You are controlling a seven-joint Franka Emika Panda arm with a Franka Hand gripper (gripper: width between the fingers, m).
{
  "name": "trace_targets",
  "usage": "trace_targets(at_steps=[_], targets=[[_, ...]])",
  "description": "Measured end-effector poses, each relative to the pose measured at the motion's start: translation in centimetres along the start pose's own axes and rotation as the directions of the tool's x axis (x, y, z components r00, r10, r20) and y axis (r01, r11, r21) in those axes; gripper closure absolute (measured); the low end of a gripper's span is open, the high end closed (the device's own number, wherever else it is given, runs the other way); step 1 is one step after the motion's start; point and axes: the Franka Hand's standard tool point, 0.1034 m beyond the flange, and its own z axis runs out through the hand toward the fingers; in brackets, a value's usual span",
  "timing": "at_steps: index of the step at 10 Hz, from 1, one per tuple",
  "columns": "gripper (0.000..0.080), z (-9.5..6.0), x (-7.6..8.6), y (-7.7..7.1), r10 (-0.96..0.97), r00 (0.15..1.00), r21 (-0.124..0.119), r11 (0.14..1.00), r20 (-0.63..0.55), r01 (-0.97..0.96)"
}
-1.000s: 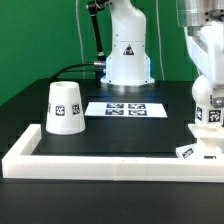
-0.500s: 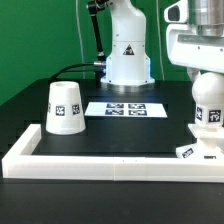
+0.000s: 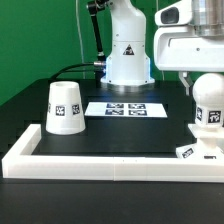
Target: Assemble lamp
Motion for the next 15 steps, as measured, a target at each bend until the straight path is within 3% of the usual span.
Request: trace_targets(at_steps=[4,8,12,15], targets=[[0.0101,-0.1,0.3,0.4,-0.401,0.916,-0.051,0.915,-0.006,0.400],[0.0101,-0.2,0.8,0.7,-0.711,0.704,-0.078,0.701,0.007,0.709],[0.0101,-0.2,1.1,1.1,-0.842,0.538,-0.080,0.535,0.026,0.841],[0.0101,-0.1,1.0,0.6,-0.930,0.362,-0.110,0.354,0.060,0.929]])
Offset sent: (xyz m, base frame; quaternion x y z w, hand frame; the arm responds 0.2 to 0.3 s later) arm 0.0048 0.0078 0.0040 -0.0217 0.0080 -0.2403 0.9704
